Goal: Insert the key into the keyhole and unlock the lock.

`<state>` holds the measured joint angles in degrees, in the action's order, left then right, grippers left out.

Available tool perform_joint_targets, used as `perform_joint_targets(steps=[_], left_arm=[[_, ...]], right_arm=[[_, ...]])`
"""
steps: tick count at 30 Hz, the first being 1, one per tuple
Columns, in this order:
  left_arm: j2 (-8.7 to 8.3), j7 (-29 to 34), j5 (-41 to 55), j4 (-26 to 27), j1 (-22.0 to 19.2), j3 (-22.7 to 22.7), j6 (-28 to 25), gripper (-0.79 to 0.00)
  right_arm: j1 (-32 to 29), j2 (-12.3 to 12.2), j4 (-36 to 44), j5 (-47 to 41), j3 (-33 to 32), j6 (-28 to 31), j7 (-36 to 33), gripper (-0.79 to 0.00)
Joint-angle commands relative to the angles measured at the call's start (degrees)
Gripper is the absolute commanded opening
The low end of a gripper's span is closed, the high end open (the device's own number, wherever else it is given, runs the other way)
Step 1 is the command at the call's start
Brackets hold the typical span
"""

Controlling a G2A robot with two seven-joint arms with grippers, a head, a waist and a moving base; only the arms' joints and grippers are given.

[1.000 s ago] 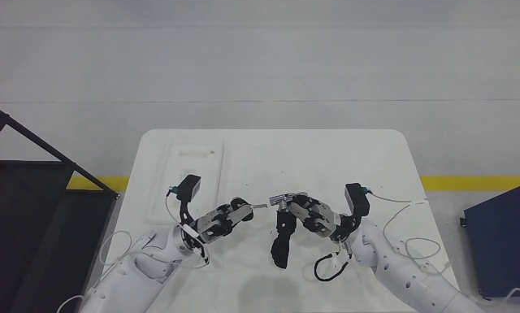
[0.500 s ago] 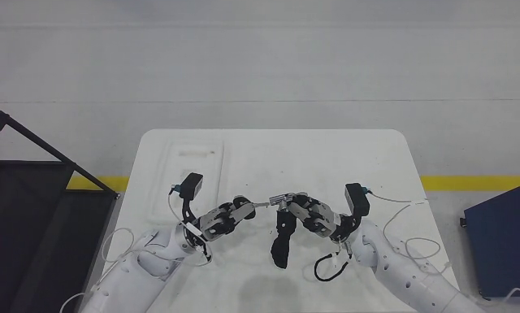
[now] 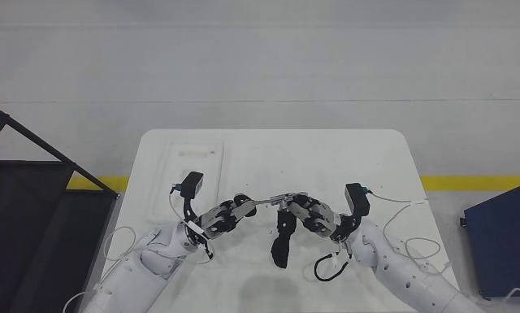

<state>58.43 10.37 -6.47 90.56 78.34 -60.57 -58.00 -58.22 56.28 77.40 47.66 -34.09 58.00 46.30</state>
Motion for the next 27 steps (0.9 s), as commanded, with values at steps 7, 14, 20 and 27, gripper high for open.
perform_joint_targets(steps=[7,14,20,27], left_arm=[[0.11,1.47,2.1,-0.35,-0.45,0.68,0.0,-0.785],[0.07,2.51,2.86,-0.51,-0.36,0.28,0.0,-0.785],[0.03,2.61,2.43,-0.29,0.12,-0.53,0.0,-0.785],[0.05,2.89,2.75,0.1,0.5,-0.81,0.0,-0.785]], right_arm=[[0.0,0.0,0.0,0.0,0.0,0.0,0.0,-0.785],[0.0,0.0,0.0,0.0,0.0,0.0,0.0,-0.785],[0.0,0.0,0.0,0.0,0.0,0.0,0.0,-0.785],[0.0,0.0,0.0,0.0,0.0,0.0,0.0,-0.785]])
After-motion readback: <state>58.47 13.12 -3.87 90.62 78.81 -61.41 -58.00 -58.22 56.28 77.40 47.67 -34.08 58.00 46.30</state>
